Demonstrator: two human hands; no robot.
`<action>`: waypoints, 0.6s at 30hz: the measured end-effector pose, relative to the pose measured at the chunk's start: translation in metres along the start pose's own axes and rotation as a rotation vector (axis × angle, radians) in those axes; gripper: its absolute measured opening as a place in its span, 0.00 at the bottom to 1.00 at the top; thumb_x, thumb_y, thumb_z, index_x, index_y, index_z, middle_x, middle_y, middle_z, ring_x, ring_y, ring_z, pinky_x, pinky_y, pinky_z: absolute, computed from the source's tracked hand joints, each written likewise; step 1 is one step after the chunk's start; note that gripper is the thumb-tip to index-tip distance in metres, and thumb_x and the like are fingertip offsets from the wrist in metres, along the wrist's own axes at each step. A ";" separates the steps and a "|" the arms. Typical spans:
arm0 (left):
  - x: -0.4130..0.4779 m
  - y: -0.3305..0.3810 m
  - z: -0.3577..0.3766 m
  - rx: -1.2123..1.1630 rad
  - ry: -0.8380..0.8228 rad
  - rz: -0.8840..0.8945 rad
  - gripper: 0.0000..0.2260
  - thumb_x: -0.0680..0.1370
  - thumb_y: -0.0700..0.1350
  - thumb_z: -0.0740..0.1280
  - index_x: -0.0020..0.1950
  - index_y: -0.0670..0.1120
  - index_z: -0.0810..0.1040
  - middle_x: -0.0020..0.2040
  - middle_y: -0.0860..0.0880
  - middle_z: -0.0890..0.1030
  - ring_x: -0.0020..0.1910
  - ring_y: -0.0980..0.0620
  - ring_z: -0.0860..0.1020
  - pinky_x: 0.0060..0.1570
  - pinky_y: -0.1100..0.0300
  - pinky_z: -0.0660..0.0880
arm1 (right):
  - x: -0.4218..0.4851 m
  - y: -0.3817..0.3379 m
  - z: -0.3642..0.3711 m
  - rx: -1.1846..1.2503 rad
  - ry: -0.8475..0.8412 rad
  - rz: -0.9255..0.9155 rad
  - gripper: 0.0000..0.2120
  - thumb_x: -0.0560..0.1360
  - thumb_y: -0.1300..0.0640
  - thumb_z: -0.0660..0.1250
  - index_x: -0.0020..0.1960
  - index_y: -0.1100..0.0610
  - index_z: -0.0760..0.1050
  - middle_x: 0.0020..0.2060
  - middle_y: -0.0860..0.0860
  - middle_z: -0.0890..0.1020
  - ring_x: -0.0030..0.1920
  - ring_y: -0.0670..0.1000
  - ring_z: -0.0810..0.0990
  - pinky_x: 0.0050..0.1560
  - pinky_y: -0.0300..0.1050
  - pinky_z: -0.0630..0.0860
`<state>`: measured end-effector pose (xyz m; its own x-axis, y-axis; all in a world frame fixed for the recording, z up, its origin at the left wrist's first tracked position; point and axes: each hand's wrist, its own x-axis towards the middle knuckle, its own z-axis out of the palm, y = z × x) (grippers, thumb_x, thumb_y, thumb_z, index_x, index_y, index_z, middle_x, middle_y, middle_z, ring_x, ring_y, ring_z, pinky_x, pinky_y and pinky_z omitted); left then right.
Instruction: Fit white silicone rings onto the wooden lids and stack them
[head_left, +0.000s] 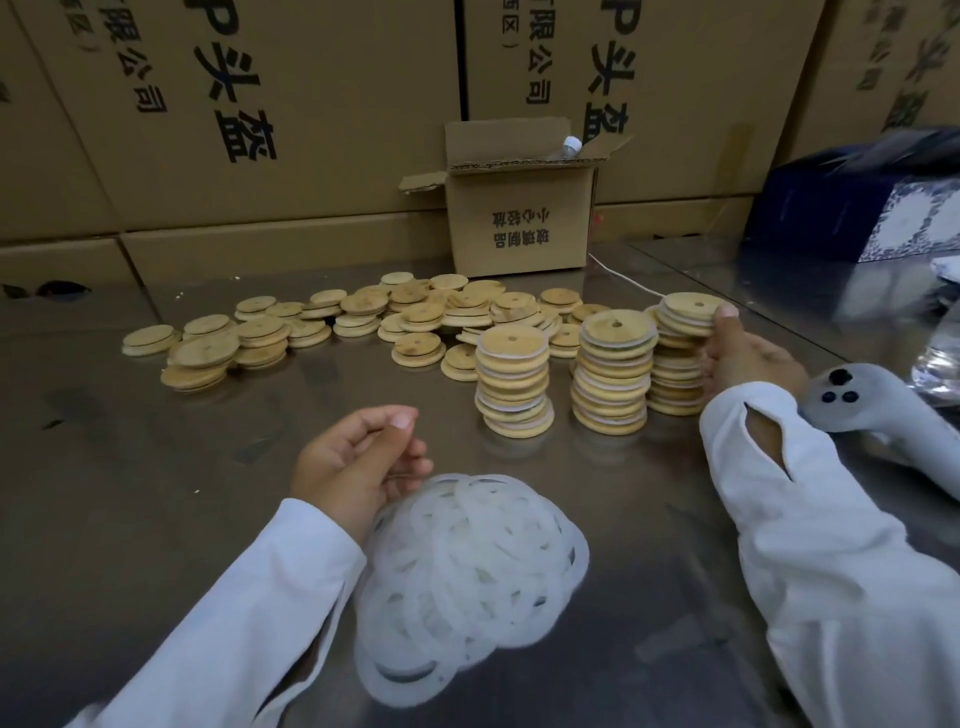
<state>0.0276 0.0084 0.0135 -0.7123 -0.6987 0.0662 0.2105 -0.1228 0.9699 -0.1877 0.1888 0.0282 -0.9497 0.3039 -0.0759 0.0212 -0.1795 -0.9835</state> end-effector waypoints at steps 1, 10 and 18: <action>0.000 0.000 0.000 0.001 0.000 0.000 0.05 0.76 0.38 0.64 0.43 0.43 0.79 0.27 0.50 0.79 0.26 0.56 0.77 0.28 0.66 0.76 | 0.000 0.001 0.001 0.007 0.005 -0.014 0.20 0.68 0.42 0.69 0.52 0.55 0.78 0.44 0.52 0.83 0.40 0.50 0.80 0.45 0.44 0.77; 0.001 0.000 0.001 0.019 -0.005 -0.017 0.05 0.76 0.38 0.64 0.43 0.43 0.79 0.26 0.50 0.78 0.25 0.56 0.77 0.27 0.67 0.75 | -0.007 -0.001 0.005 -0.038 0.038 -0.160 0.11 0.74 0.45 0.62 0.49 0.49 0.79 0.41 0.47 0.80 0.41 0.46 0.76 0.42 0.38 0.69; 0.013 0.001 -0.004 0.086 -0.004 0.031 0.05 0.76 0.38 0.63 0.44 0.43 0.78 0.29 0.49 0.80 0.31 0.53 0.81 0.36 0.64 0.79 | -0.043 -0.021 0.002 0.228 0.021 -0.698 0.05 0.71 0.54 0.63 0.43 0.45 0.70 0.30 0.44 0.72 0.31 0.45 0.71 0.34 0.40 0.70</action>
<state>0.0214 -0.0033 0.0147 -0.7095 -0.6980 0.0969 0.1738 -0.0400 0.9840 -0.1477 0.1777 0.0527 -0.7122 0.4359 0.5503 -0.6540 -0.1270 -0.7458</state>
